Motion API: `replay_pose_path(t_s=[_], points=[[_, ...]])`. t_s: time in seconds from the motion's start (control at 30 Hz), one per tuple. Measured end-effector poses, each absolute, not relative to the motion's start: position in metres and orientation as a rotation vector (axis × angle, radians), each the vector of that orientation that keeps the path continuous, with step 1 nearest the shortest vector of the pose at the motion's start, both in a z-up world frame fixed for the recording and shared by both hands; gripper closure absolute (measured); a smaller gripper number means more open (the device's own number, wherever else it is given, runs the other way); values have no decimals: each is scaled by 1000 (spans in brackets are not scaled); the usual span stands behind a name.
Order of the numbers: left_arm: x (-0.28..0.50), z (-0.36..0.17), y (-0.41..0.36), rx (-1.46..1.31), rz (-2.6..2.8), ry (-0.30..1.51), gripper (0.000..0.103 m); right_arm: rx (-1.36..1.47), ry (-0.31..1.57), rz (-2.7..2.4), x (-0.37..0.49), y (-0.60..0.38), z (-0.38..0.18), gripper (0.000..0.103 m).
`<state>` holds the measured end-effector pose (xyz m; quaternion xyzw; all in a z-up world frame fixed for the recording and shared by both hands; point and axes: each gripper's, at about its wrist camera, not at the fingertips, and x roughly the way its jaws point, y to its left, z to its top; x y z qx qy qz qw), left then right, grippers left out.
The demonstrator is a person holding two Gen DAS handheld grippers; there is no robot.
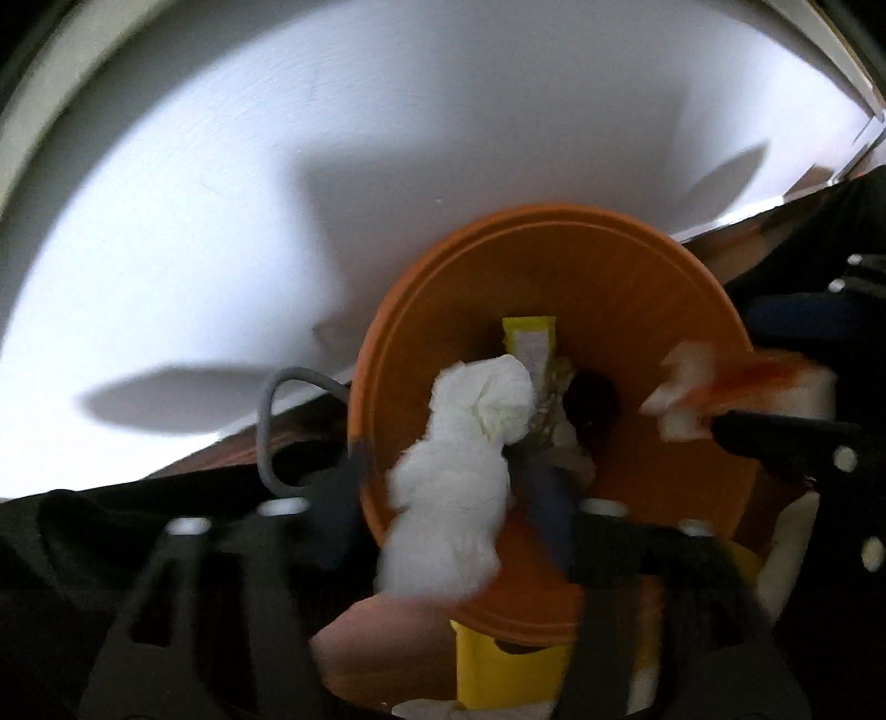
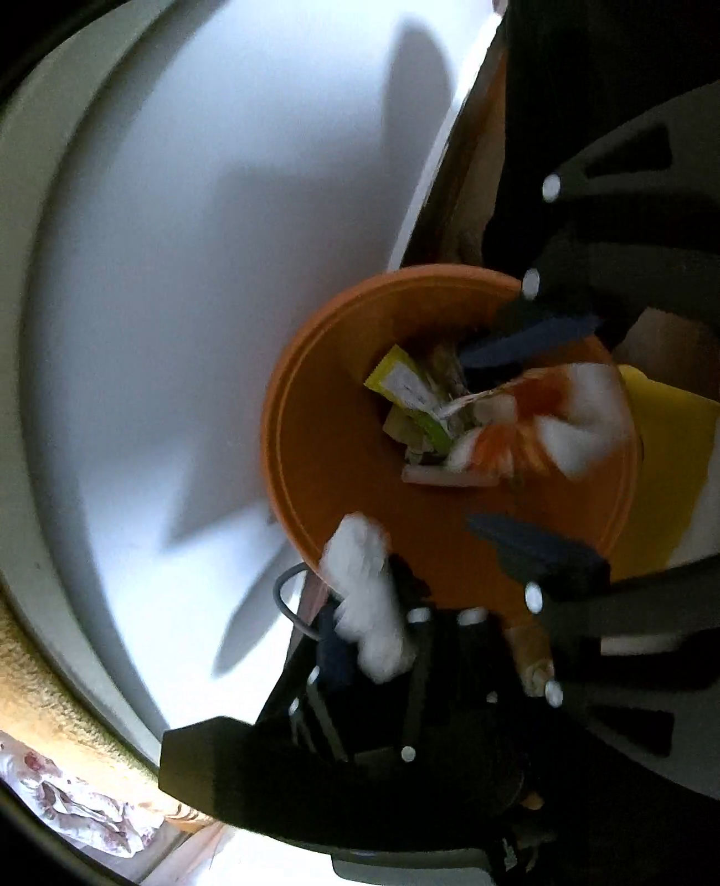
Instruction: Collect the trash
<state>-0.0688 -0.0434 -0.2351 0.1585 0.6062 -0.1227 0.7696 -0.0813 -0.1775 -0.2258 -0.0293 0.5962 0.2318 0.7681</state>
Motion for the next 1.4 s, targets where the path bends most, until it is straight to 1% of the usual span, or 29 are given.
replay_pose_path(t_s=[0.1,0.17,0.27,0.3,0.4,0.47,0.53,0.57,0.63,0.77,0.83,0.93,1.0,1.17,1.4], points=[[-73,-225,-46,356,-266,1263,23,-74,1263,483,-88,-182,-218,46],[-72,-221,-47,368,-255,1250,21,-83,1242,467,-93,-185,-212,42],[-80,-209,-47,370,-247,1213,21,-94,1197,444,-100,-191,-198,33],[-81,-203,-45,366,-245,1196,21,-100,1171,431,-104,-193,-191,27],[-87,-183,-48,362,-231,1126,21,-97,1114,409,-106,-201,-173,26],[-92,-165,-48,373,-211,1064,20,-88,1062,378,-110,-208,-154,22],[-92,-143,-46,383,-191,994,19,-64,975,344,-111,-220,-126,12],[-93,-131,-44,376,-183,964,17,-57,939,330,-110,-220,-117,10],[-88,-108,-39,340,-176,917,15,-49,837,285,-110,-227,-88,5],[-72,-57,-31,242,-144,822,14,-41,689,205,-97,-247,-35,5],[-62,-33,-27,200,-112,755,12,-28,629,148,-85,-254,-13,5],[-44,-10,-24,154,-63,689,11,22,550,96,-59,-266,14,5],[-31,-1,-23,108,-44,678,11,32,521,55,-42,-261,19,5],[5,15,-20,6,-5,668,11,1,474,-51,-20,-242,14,5],[23,13,-19,-18,33,681,11,-5,500,-59,2,-223,3,5]])
